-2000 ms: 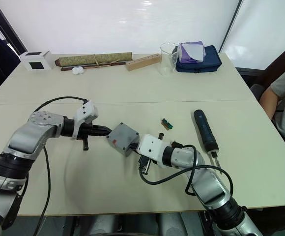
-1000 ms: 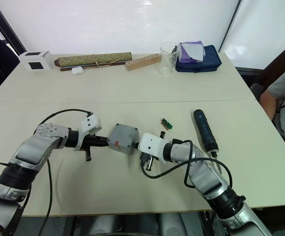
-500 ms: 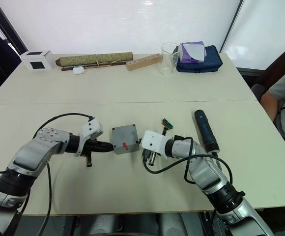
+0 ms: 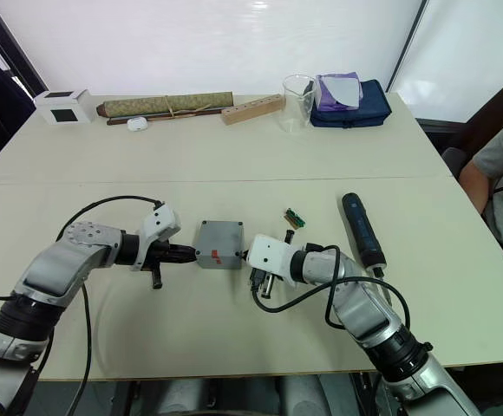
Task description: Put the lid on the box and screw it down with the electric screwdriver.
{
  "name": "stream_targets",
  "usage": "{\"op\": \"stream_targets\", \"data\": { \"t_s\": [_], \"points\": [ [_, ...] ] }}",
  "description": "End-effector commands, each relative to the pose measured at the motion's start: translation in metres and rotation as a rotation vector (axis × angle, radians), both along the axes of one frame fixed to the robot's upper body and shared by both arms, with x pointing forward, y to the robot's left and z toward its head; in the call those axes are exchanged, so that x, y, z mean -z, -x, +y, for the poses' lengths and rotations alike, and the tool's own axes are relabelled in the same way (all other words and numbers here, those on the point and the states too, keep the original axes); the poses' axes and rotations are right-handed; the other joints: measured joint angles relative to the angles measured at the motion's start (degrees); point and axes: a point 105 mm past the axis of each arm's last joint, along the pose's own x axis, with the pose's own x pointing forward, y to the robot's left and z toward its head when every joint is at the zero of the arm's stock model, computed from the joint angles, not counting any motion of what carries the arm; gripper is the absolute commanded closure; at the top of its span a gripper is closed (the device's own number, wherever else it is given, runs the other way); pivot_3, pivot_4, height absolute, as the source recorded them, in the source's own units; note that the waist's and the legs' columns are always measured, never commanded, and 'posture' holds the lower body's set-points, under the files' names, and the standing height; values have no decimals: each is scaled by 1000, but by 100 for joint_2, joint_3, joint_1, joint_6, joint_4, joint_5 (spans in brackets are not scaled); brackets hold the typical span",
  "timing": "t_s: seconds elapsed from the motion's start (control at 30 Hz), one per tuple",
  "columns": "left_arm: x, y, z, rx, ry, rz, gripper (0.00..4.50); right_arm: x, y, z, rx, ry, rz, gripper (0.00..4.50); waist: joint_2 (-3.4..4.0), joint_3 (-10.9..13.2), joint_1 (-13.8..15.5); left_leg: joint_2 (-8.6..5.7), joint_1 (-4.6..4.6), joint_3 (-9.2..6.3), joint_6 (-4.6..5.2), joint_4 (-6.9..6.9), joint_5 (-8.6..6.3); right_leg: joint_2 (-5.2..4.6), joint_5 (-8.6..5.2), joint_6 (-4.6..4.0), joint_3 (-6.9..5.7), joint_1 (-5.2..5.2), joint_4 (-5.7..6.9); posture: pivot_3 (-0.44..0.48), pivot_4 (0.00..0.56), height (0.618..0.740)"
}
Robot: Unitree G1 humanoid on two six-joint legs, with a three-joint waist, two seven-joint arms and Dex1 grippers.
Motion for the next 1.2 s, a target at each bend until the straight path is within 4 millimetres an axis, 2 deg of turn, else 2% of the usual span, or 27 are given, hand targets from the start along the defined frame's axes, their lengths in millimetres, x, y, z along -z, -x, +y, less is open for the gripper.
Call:
{"op": "stream_targets", "data": {
  "t_s": [0.03,0.2,0.3,0.37,0.43,0.5,0.57,0.67,0.73,0.87,0.9,0.93,1.13,1.2],
  "points": [
    [-18,-2,-9,54,37,-65,4500,-17,9,15,-66,-55,-45,4465,0,0,0,0,0,0,0,0,0,0,0,0,0,0,0,0,150,740],
    [-26,-2,-1,39,42,-66,4500,-23,0,4,-19,-60,-68,4465,0,0,-3,0,0,0,0,0,0,0,0,0,0,0,0,0,150,740],
    [-34,-3,17,-4,18,-86,4500,-37,-3,-10,24,-80,-90,4465,2,2,-10,1,0,0,0,-1,0,0,0,0,0,-1,0,0,150,740],
    [-45,-7,26,-56,77,-102,4500,-46,-3,-20,52,-96,-98,4465,3,3,-3,1,-1,0,0,-1,0,0,0,0,0,-2,1,0,150,740],
    [-65,-9,35,-74,156,-129,4500,-60,4,-29,77,-191,-58,4465,1,3,8,1,-1,-1,0,0,0,0,0,0,0,-2,0,0,150,740],
    [-99,-18,40,-96,234,-234,4500,-84,4,-51,184,-342,-14,4465,1,7,26,1,-2,-4,0,-1,0,-1,0,0,-3,0,-1,0,150,740],
    [-120,-20,32,-71,259,-279,4500,-96,9,-68,243,-437,25,4465,-6,12,49,0,-8,-12,0,4,0,-3,1,0,-12,1,-1,0,150,740],
    [-132,-5,4,72,340,-168,4500,-86,16,-84,325,-390,64,4465,-5,12,39,-6,-5,-11,0,5,0,-9,1,0,-10,11,-5,0,150,740],
    [-129,3,-10,139,302,-169,4500,-76,18,-94,388,-367,92,4465,-4,12,12,-7,-3,-9,0,2,0,-9,0,1,-8,13,-10,0,150,740],
    [-106,29,-34,317,172,-169,4500,-56,25,-111,504,-368,134,4465,4,17,-35,-3,-1,-1,0,-5,0,-2,0,1,4,4,-6,0,150,740],
    [-103,32,-36,334,164,-160,4500,-52,28,-112,510,-365,142,3842,6,18,-35,-1,1,1,0,-7,0,0,0,1,8,2,-4,0,150,740],
    [-101,35,-37,351,159,-157,4500,-49,30,-113,517,-361,150,3705,6,18,-34,0,1,1,0,-6,0,2,0,0,9,1,-2,0,150,740],
    [-93,38,-44,387,156,-150,4500,-29,38,-119,568,-345,179,1164,6,18,4,1,1,2,0,-2,0,3,-11,-19,8,3,-4,0,150,740],
    [-93,37,-44,388,157,-151,4500,-27,38,-121,577,-343,172,540,6,18,3,1,0,3,0,-2,0,3,-11,-19,8,3,-6,0,150,740]
  ]
}}
